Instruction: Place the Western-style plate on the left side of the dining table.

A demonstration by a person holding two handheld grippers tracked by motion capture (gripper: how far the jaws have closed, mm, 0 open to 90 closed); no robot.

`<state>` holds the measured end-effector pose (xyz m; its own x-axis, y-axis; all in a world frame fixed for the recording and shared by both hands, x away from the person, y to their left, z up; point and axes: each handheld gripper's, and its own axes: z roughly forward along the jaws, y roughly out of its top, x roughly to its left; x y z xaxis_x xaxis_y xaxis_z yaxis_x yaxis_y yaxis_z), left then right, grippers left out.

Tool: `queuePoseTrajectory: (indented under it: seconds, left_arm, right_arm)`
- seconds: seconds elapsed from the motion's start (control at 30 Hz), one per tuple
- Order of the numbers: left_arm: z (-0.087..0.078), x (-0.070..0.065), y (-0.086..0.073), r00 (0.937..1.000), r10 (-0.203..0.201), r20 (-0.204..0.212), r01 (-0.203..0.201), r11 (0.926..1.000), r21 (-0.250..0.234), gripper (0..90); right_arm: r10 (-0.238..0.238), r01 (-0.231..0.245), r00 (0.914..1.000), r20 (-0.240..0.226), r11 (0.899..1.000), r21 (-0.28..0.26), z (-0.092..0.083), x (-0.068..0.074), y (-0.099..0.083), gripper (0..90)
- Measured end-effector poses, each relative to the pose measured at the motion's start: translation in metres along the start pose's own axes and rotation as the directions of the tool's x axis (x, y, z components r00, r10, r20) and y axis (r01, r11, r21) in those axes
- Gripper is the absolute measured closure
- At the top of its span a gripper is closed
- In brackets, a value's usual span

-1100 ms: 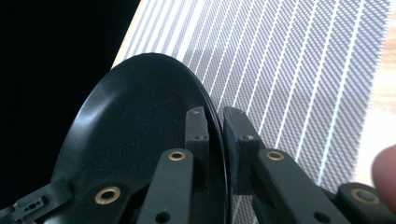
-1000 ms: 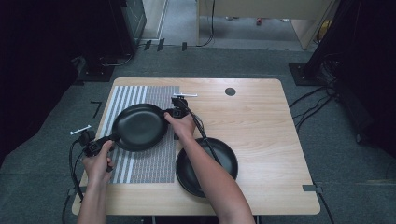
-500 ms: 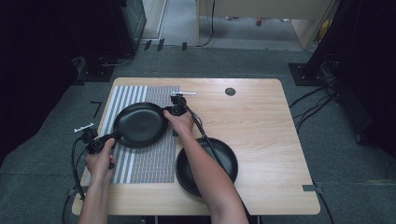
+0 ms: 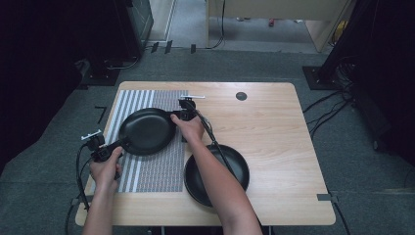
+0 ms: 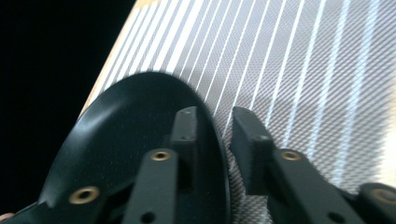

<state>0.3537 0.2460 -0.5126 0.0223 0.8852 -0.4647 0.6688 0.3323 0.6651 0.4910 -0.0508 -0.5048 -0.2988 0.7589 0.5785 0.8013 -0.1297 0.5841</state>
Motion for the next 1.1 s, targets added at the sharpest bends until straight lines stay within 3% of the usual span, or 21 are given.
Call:
queuePoseTrajectory:
  seconds: [0.03,0.2,0.23,0.27,0.33,0.43,0.6,0.67,0.83,0.9,1.0,1.1]
  left_arm:
    - [-0.001,-0.001,0.0,0.9997,0.02,-0.014,-0.02,0.9998,-0.001,46.3]
    - [-0.014,-0.011,-0.003,0.9937,0.1,-0.05,-0.102,0.994,-0.039,36.1]
    - [-0.018,-0.015,-0.003,0.9918,0.113,-0.06,-0.115,0.9931,-0.023,28.3]
    - [-0.018,-0.015,-0.003,0.9918,0.113,-0.06,-0.115,0.9931,-0.023,25.0]
    - [-0.021,-0.018,-0.004,0.9891,0.112,-0.095,-0.112,0.9937,0.001,23.3]
    - [-0.027,-0.022,-0.006,0.9882,0.136,-0.07,-0.135,0.9907,0.012,17.7]
    - [-0.037,-0.038,-0.013,0.9833,0.177,-0.043,-0.177,0.9842,-0.003,15.8]
    - [-0.041,-0.045,-0.017,0.9797,0.196,-0.043,-0.196,0.9805,-0.011,15.8]
    - [-0.05,-0.06,-0.025,0.9711,0.235,-0.041,-0.236,0.9714,-0.025,15.8]
    - [-0.054,-0.063,-0.027,0.968,0.247,-0.043,-0.248,0.9682,-0.03,15.8]
    - [-0.058,-0.067,-0.031,0.9649,0.258,-0.048,-0.26,0.9652,-0.031,15.8]
    - [-0.06,-0.07,-0.036,0.9602,0.27,-0.072,-0.273,0.9616,-0.031,15.8]
  right_arm:
    - [-0.051,0.053,0.9977,0.045,0.998,-0.028,-0.01,0.0,0.004,61.4]
    - [-0.076,0.079,0.9958,0.052,0.995,-0.066,-0.034,-0.005,0.007,55.4]
    - [-0.098,0.101,0.9942,0.043,0.991,-0.082,-0.046,-0.01,0.005,53.2]
    - [-0.098,0.101,0.9942,0.043,0.991,-0.082,-0.046,-0.01,0.005,53.2]
    - [-0.159,0.165,0.9857,0.057,0.979,-0.121,-0.058,-0.015,0.002,51.5]
    - [-0.212,0.219,0.9752,0.063,0.966,-0.135,-0.076,-0.02,-0.002,46.8]
    - [-0.238,0.242,0.9694,0.062,0.967,-0.076,-0.109,-0.022,-0.009,34.4]
    - [-0.265,0.27,0.9621,0.066,0.96,-0.078,-0.122,-0.021,-0.014,31.1]
    - [-0.274,0.282,0.957,0.095,0.955,-0.087,-0.15,-0.027,-0.026,26.2]
    - [-0.281,0.293,0.9513,0.126,0.952,-0.086,-0.165,-0.033,-0.033,25.3]
    - [-0.279,0.292,0.9506,0.136,0.952,-0.092,-0.175,-0.037,-0.039,24.5]
    - [-0.29,0.309,0.9429,0.163,0.946,-0.101,-0.193,-0.046,-0.049,23.2]
